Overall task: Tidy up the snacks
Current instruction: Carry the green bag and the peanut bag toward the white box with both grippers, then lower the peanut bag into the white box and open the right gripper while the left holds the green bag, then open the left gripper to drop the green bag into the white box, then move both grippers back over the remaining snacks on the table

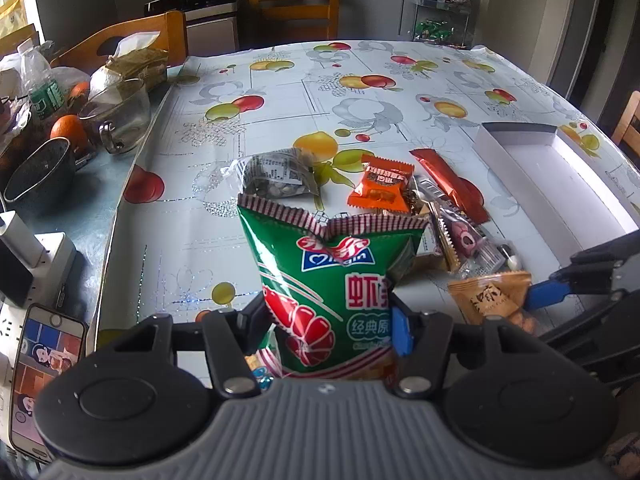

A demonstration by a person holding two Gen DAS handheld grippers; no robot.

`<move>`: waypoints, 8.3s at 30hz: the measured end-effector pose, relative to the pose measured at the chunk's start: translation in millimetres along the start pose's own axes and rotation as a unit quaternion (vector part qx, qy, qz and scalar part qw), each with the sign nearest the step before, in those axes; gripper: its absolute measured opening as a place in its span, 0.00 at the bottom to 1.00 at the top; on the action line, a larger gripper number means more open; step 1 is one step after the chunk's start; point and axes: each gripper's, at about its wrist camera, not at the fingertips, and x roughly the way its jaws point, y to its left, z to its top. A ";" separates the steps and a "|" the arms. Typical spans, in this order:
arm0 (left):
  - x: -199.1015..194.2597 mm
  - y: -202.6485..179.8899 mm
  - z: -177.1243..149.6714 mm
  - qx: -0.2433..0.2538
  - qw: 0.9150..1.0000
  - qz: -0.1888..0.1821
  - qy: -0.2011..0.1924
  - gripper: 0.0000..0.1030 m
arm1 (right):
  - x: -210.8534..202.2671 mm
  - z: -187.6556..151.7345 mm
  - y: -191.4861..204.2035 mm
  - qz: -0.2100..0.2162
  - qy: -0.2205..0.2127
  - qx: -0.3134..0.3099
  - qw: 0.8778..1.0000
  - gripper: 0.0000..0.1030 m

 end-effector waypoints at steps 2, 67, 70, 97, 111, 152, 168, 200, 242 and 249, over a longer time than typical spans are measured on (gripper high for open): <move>-2.2 0.6 -0.3 0.002 1.000 0.001 -0.003 0.57 | 2.3 0.7 1.9 -0.006 -0.001 -0.005 1.000 0.53; 6.9 -92.4 64.4 0.114 0.987 -0.093 -0.059 0.57 | -86.7 0.3 -67.1 -0.089 -0.116 0.087 0.985 0.41; 6.5 -100.8 65.9 0.121 0.986 -0.099 -0.059 0.57 | -90.7 -4.3 -72.4 -0.094 -0.119 0.095 0.984 0.41; 17.8 -190.5 84.7 0.184 0.967 -0.167 -0.056 0.57 | -126.7 -48.2 -135.9 -0.148 -0.127 0.178 0.965 0.41; 40.7 -223.3 94.6 0.195 0.963 -0.181 -0.036 0.57 | -126.4 -52.5 -169.3 -0.154 -0.109 0.196 0.962 0.41; 75.8 -270.9 82.8 0.275 0.943 -0.186 0.013 0.57 | -100.6 -73.9 -203.8 -0.159 -0.049 0.224 0.960 0.41; 77.9 -283.6 74.3 0.304 0.935 -0.181 0.016 0.57 | -93.5 -84.0 -208.7 -0.163 -0.032 0.224 0.960 0.41; 52.7 -274.3 76.2 0.302 0.929 -0.208 -0.049 0.70 | -123.0 -65.2 -203.2 -0.196 -0.089 0.207 0.954 0.55; 26.8 -66.8 60.5 0.117 0.990 -0.070 -0.038 0.70 | -84.0 35.9 -70.3 -0.105 -0.134 0.062 0.983 0.58; 39.5 -49.2 59.0 0.104 0.993 -0.055 -0.017 0.70 | -63.7 38.1 -60.0 -0.095 -0.114 0.056 0.987 0.56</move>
